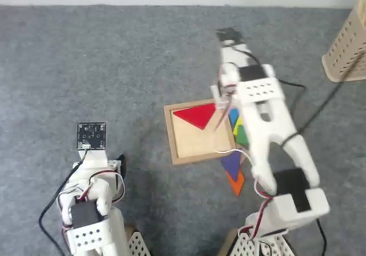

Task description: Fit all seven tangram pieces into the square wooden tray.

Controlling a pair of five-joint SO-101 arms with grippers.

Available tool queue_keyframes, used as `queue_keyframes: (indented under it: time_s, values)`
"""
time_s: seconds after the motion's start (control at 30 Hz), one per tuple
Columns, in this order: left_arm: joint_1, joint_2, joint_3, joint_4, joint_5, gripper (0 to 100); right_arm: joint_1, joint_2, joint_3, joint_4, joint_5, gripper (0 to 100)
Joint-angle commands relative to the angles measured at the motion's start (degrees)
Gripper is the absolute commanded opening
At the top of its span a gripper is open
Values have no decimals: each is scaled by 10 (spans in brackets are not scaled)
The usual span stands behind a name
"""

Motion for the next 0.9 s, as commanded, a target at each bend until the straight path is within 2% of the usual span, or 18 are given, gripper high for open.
queue_keyframes:
  time_s: [0.0, 0.2, 0.5, 0.73, 0.87]
  values:
    - [-3, -9, -2, 2, 5, 225, 29, -44, 38, 5, 60, 64]
    - [-3, -9, -2, 2, 5, 225, 57, -22, 93, -64, 98, 177]
    - [-3, -9, -2, 2, 5, 225, 56, 65, 91, -120, 126, 188]
    - [-3, -9, -2, 2, 5, 225, 59, 80, 93, -115, 135, 190]
    - [-3, -9, -2, 2, 5, 225, 59, 80, 93, -81, 137, 267]
